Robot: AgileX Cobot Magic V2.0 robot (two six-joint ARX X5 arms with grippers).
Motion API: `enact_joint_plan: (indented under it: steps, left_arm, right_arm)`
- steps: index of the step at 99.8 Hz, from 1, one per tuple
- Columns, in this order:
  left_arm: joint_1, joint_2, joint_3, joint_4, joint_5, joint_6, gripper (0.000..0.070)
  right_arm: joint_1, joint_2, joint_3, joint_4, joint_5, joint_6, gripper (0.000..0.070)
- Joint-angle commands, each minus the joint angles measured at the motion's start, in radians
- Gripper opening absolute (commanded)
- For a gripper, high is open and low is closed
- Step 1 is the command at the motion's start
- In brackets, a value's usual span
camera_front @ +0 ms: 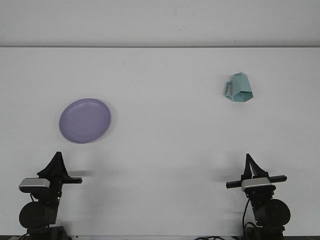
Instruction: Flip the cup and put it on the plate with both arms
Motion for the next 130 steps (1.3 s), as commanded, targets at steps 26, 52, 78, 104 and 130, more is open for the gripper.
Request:
enact_joint_plan:
  steps: [26, 52, 78, 104, 130]
  left_arm:
    - [0.0, -0.001, -0.017, 0.01, 0.005, -0.003, 0.0014]
    - [0.0, -0.001, -0.017, 0.01, 0.005, -0.003, 0.0014]
    - [0.0, -0.001, -0.017, 0.01, 0.005, -0.003, 0.0014]
    - [0.0, -0.001, -0.017, 0.006, 0.005, -0.003, 0.0013]
    - [0.0, -0.001, -0.017, 0.003, 0.005, -0.003, 0.0013]
  right_arm:
    - [0.0, 0.0, -0.003, 0.01, 0.002, 0.01, 0.0012]
    - [0.0, 0.0, -0.003, 0.01, 0.002, 0.01, 0.0012]
    - [0.001, 0.0, -0.003, 0.027, -0.003, 0.023, 0.0011]
    - [0.001, 0.0, 0.01, 0.1, 0.006, 0.385, 0.0004]
    - [0.001, 0.135, 0.296, -0.082, 0.165, 0.443, 0.0001]
